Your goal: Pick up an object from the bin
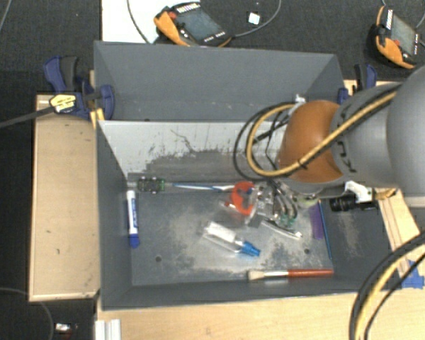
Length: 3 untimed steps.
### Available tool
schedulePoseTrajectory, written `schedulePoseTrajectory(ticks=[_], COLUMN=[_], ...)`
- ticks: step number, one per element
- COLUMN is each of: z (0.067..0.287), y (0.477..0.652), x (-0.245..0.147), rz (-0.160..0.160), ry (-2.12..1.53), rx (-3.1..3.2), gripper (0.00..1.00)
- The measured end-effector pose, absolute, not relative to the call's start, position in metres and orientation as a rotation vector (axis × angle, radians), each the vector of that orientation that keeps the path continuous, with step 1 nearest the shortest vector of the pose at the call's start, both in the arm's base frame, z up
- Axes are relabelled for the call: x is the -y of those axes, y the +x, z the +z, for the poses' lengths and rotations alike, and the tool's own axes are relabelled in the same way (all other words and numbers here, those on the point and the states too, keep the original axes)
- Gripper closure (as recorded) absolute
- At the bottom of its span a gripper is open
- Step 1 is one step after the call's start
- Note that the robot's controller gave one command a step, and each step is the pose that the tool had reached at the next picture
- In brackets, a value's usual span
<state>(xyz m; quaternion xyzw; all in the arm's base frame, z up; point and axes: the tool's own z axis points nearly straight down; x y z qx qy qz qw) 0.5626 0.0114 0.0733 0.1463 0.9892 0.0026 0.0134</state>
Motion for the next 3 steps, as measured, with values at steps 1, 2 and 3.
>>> schedulePoseTrajectory(ticks=[1, 2, 3], z=[0.079, 0.090, 0.114], y=[0.562, 0.562, 0.559], x=[-0.011, -0.011, -0.011], rz=[0.008, 0.008, 0.006], ry=[0.453, 0.450, 0.447], rx=[-3.081, -3.082, -3.091], gripper=[1.00, 1.00, 1.00])
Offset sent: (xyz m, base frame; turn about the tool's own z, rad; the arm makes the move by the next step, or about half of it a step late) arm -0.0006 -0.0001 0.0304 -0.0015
